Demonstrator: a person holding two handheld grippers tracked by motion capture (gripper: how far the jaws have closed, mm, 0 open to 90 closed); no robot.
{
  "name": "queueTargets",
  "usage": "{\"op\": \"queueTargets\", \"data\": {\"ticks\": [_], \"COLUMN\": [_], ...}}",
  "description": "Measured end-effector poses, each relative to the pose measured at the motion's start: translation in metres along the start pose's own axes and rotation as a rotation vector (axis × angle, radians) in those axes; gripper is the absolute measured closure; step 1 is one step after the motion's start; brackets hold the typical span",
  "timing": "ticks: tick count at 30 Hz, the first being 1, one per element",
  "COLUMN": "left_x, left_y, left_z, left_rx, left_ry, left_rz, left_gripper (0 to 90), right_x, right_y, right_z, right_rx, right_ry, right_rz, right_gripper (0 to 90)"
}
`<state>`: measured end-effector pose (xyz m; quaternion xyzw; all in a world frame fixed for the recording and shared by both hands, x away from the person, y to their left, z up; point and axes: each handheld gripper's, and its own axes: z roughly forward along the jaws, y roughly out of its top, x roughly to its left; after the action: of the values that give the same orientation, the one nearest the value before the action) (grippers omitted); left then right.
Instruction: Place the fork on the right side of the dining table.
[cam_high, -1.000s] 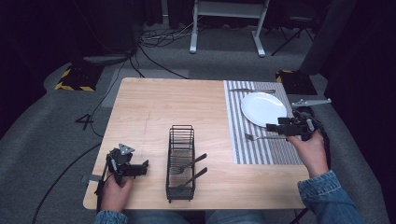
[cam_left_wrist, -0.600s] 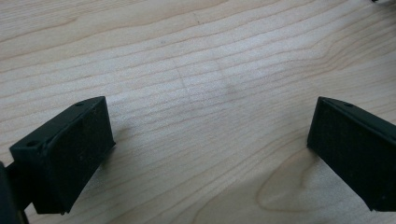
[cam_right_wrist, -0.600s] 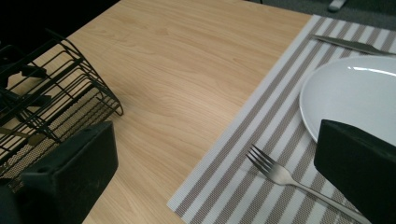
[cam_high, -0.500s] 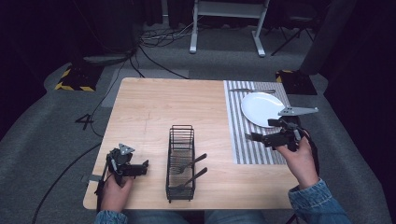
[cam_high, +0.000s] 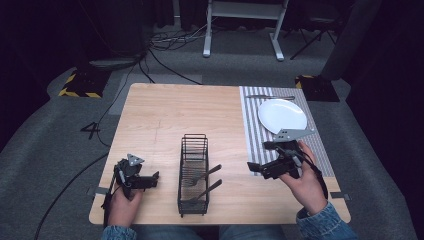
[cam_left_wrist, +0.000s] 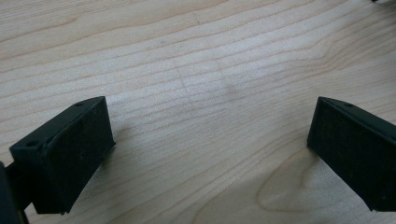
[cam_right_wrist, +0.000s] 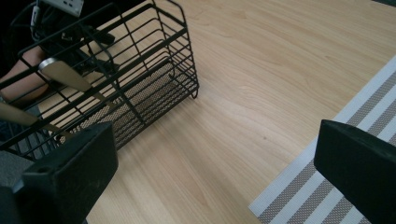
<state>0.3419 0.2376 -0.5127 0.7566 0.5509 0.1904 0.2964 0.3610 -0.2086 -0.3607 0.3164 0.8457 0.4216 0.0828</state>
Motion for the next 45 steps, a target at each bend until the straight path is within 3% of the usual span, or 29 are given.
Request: {"op": "queueTargets", "data": {"ticks": [4, 8, 13, 14, 24, 35, 41, 45], "left_x": [0.000, 0.000, 0.000, 0.000, 0.000, 0.000, 0.000, 0.000], "left_y": [0.000, 0.000, 0.000, 0.000, 0.000, 0.000, 0.000, 0.000], "left_z": [0.000, 0.000, 0.000, 0.000, 0.000, 0.000, 0.000, 0.000], "left_rx": [0.000, 0.000, 0.000, 0.000, 0.000, 0.000, 0.000, 0.000], "left_ry": [0.000, 0.000, 0.000, 0.000, 0.000, 0.000, 0.000, 0.000], "left_rz": [0.000, 0.000, 0.000, 0.000, 0.000, 0.000, 0.000, 0.000], "left_gripper": [0.3, 0.3, 0.3, 0.3, 0.3, 0.3, 0.3, 0.3], "right_x": [0.010, 0.017, 0.016, 0.015, 0.002, 0.002, 0.003, 0.008], "right_y": [-0.001, -0.005, -0.012, -0.017, -0.052, -0.075, -0.087, -0.094], "right_z": [0.007, 0.021, 0.032, 0.038, 0.068, 0.086, 0.094, 0.097], "right_rx": [0.023, 0.082, 0.114, 0.138, 0.171, 0.217, 0.210, 0.194], "right_ry": [-0.011, 0.010, 0.056, 0.052, 0.065, 0.017, 0.000, -0.042], "right_rz": [-0.030, -0.040, -0.005, -0.004, 0.054, 0.032, 0.018, -0.018], "right_gripper": [0.0, 0.1, 0.0, 0.0, 0.0, 0.0, 0.0, 0.0]}}
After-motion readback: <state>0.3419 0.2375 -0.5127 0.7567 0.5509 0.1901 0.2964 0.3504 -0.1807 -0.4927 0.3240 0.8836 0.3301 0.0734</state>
